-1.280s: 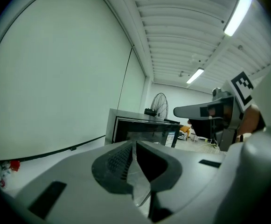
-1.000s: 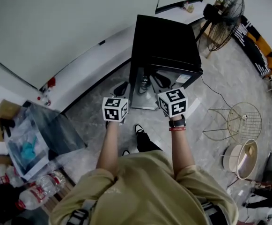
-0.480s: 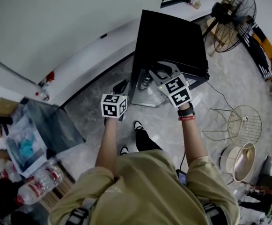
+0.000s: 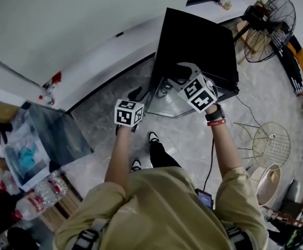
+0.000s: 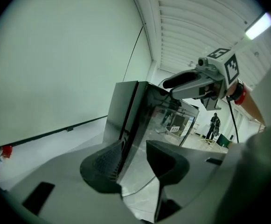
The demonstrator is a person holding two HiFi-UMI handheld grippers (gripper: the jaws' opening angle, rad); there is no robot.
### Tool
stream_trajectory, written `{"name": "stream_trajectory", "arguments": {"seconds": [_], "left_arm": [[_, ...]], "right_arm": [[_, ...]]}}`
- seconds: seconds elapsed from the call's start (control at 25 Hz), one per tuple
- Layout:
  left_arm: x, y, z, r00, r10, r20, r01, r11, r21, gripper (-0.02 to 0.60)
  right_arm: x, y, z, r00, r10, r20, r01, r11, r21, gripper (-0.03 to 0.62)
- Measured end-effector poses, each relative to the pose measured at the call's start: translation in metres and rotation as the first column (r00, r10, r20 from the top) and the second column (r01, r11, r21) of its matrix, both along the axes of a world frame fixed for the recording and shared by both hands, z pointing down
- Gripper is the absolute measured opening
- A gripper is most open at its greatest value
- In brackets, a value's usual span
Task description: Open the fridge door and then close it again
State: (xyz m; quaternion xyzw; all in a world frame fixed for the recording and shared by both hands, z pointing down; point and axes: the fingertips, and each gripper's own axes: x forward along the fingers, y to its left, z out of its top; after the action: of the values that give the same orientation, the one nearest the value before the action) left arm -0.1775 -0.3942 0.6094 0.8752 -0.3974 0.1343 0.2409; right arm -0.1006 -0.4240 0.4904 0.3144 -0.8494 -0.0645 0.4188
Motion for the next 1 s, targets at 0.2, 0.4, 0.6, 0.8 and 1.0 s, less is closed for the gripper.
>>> {"name": "stream_trajectory", "arguments": {"seconds": [0.2, 0.4, 0.6, 0.8, 1.0], "left_arm": [[0.0, -0.006, 0.014, 1.0, 0.028, 0.013, -0.028, 1.0, -0.011, 0.203], [0.0, -0.013, 0.024, 1.0, 0.028, 0.003, -0.028, 1.0, -0.006, 0.207], [0.011, -0.019, 0.042, 0.997, 0.076, 0.016, -0.075, 0.997, -0.014, 0.207], [0.022, -0.032, 0.06, 0.993, 0.107, 0.038, -0.107, 0.994, -0.023, 0.206], [0.034, -0.037, 0.073, 0.989, 0.145, 0.03, -0.143, 0.988, -0.054, 0.206]], "right_arm": [[0.001, -0.005, 0.011, 0.998, -0.028, -0.063, 0.027, 1.0, -0.008, 0.225], [0.0, -0.01, 0.02, 0.99, -0.048, -0.13, 0.047, 0.999, -0.007, 0.222], [0.0, -0.011, 0.021, 0.991, -0.044, -0.128, 0.041, 0.999, -0.026, 0.221], [0.001, -0.012, 0.021, 0.992, -0.037, -0.119, 0.034, 0.999, -0.03, 0.218], [0.0, -0.012, 0.021, 0.991, -0.051, -0.12, 0.046, 0.998, -0.045, 0.216]]}}
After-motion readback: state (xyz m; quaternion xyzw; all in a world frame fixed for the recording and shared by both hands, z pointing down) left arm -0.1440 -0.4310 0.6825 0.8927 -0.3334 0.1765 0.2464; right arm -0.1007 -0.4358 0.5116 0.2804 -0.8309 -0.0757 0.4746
